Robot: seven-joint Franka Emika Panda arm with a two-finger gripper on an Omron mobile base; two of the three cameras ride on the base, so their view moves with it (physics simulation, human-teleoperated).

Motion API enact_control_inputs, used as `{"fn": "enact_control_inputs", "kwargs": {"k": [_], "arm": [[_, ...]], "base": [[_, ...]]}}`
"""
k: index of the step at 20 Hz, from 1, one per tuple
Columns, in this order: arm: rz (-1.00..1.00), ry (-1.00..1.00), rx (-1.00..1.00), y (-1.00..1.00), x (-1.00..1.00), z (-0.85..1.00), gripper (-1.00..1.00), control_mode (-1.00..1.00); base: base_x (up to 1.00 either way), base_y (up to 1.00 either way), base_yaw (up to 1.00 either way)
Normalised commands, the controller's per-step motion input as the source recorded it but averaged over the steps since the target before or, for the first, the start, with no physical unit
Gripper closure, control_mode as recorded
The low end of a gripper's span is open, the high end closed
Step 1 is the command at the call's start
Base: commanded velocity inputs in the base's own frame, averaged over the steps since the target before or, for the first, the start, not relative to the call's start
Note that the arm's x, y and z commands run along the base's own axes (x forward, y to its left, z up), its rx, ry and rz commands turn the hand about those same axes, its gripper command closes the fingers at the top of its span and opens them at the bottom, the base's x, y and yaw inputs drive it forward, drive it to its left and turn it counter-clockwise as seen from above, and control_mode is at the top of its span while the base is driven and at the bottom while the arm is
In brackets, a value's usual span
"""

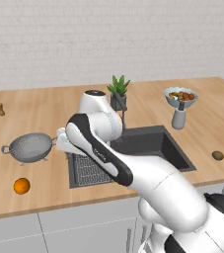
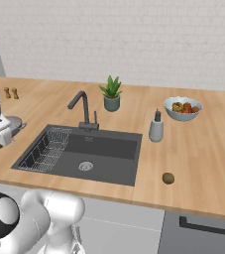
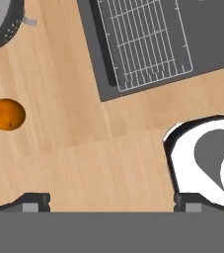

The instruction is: Put the colander in the sink, put the orange, kiwi in the colander, and turn on the sink faucet and pour water over the colander.

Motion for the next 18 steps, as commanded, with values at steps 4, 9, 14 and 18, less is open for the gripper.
{"fn": "enact_control_inputs", "kwargs": {"k": [4,9,14,18], "arm": [[-0.08,0.01,0.00,0.64,0.52,-0.08,-1.00,-1.00],[-0.19,0.00,0.00,0.63,0.51,-0.25,-1.00,-1.00],[-0.20,0.01,0.00,0.32,0.63,-0.25,-1.00,-1.00],[-0.16,0.02,0.00,0.19,0.67,-0.23,-1.00,-1.00]], "base": [[0.00,0.00,0.00],[0.00,0.00,0.00],[0.00,0.00,0.00],[0.00,0.00,0.00]]}}
